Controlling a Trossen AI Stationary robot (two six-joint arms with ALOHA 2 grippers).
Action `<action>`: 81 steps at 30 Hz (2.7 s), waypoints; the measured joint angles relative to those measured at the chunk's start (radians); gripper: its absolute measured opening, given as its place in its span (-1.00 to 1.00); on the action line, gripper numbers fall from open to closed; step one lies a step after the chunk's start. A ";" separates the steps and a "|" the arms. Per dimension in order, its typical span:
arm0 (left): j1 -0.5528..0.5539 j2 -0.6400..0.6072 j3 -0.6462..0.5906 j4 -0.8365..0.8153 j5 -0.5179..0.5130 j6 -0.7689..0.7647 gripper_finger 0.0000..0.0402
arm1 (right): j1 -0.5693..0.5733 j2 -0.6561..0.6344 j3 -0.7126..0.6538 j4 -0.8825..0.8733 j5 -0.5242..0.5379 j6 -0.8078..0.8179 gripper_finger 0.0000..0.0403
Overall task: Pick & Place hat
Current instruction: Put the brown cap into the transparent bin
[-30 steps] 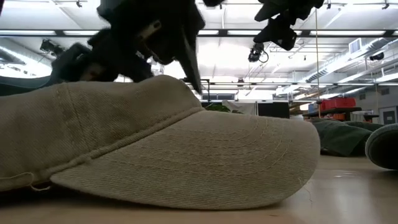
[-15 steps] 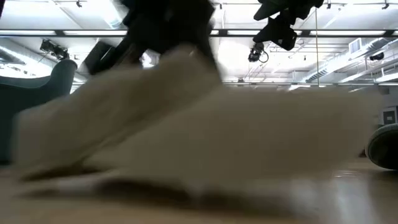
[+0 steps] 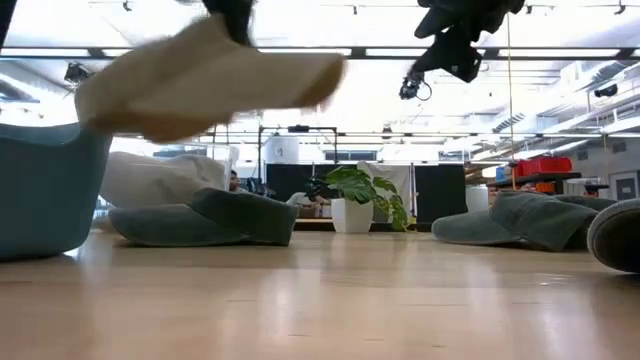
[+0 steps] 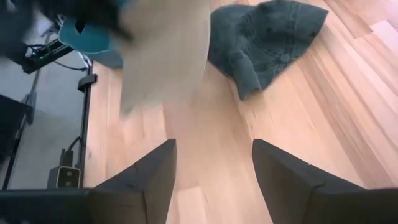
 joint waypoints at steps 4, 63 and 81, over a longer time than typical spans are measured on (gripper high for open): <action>0.015 -0.040 0.126 -0.065 -0.120 0.067 -0.96 | 0.000 -0.005 0.000 -0.015 0.039 0.040 -0.01; 0.949 -1.014 -1.135 0.925 -0.007 0.729 -0.97 | -0.075 -0.005 0.000 0.122 0.149 0.122 0.04; 0.965 -1.015 -1.027 0.769 -0.009 0.749 -0.98 | -0.078 -0.005 0.000 0.123 0.149 0.123 0.04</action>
